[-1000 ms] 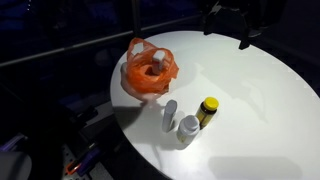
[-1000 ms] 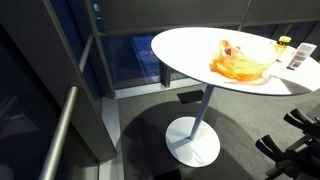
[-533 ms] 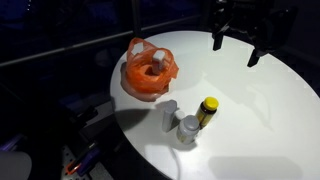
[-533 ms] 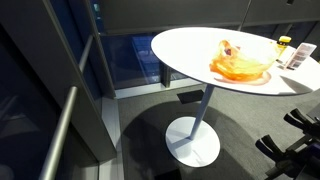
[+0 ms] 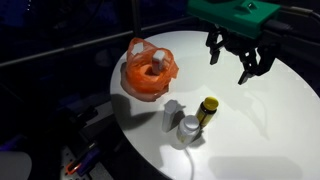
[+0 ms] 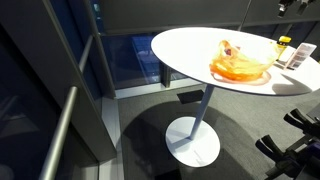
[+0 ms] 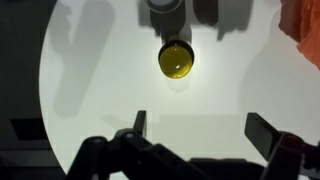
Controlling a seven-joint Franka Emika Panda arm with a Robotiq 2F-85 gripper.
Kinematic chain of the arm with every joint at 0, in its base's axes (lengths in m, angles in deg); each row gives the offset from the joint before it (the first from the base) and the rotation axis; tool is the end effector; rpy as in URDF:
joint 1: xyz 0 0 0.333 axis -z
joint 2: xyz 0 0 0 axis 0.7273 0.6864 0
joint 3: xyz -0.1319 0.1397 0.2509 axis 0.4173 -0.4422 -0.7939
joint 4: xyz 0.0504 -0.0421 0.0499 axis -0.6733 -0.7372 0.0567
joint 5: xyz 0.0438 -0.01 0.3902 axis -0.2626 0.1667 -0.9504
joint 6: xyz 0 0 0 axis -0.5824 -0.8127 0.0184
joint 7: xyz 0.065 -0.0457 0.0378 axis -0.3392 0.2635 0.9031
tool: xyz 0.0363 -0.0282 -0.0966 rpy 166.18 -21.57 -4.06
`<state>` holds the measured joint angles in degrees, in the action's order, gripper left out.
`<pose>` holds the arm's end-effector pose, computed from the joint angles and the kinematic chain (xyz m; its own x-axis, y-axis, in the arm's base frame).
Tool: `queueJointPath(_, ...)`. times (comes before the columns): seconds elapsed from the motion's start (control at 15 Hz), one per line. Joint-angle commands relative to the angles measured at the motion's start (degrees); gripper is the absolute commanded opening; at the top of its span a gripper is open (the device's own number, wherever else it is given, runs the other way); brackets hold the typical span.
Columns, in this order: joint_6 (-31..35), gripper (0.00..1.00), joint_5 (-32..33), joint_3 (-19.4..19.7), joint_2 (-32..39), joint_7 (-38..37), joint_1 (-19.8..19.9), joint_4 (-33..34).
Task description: Put the brown bottle in the plastic
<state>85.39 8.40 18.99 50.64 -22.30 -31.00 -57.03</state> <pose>0.5322 -0.2929 0.3692 0.9285 -0.3668 0.0581 -0.3706 -0.9254 0.0790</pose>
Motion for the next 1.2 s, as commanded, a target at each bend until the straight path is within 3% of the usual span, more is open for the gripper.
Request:
queueJointPath(0.0,0.5,1.00,-3.9,-0.8,1.8,3.2,1.3,-0.1)
queueJointPath(1.13,-0.1,1.00,-2.1,-0.1,7.6,1.4,1.3,-0.5)
